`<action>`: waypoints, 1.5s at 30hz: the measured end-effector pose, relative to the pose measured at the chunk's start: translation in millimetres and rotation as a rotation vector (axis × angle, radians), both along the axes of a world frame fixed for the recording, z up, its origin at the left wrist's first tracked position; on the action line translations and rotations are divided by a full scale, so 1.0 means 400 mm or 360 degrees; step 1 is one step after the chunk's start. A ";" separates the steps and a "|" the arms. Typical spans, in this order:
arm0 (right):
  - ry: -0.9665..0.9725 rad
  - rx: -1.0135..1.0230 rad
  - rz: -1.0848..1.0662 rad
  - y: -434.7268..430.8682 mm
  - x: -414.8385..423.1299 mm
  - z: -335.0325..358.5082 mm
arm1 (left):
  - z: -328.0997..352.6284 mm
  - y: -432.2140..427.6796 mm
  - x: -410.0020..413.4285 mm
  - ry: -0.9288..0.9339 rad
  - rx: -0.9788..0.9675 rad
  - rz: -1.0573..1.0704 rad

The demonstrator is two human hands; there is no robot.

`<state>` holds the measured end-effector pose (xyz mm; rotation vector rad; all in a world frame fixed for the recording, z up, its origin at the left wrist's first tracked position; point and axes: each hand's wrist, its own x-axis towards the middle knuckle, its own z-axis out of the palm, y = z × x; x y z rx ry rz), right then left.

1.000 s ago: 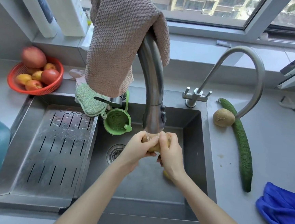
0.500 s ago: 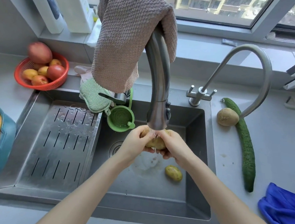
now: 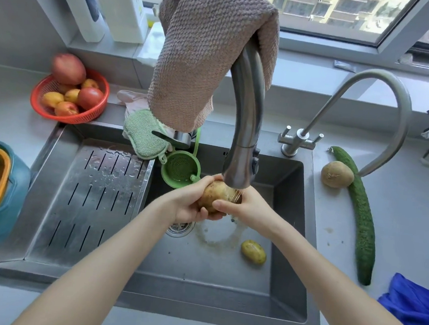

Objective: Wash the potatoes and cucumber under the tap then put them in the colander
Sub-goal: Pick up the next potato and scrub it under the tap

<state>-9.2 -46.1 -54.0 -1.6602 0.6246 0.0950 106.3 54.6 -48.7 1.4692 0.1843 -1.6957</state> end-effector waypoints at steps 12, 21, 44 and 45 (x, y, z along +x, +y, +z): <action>-0.0197 0.0398 -0.0989 0.085 0.062 -0.043 | -0.055 0.003 -0.085 -0.0660 -0.0349 0.0494; 0.0115 0.0882 -0.1197 0.056 0.084 -0.008 | -0.088 0.023 -0.103 -0.1032 -0.0287 0.0512; -0.0331 0.0776 -0.0673 0.104 -0.020 -0.049 | -0.060 0.002 -0.071 -0.1394 0.0148 0.0243; -0.0321 0.0757 -0.0696 0.105 -0.021 -0.052 | -0.059 0.001 -0.072 -0.1423 0.0147 0.0205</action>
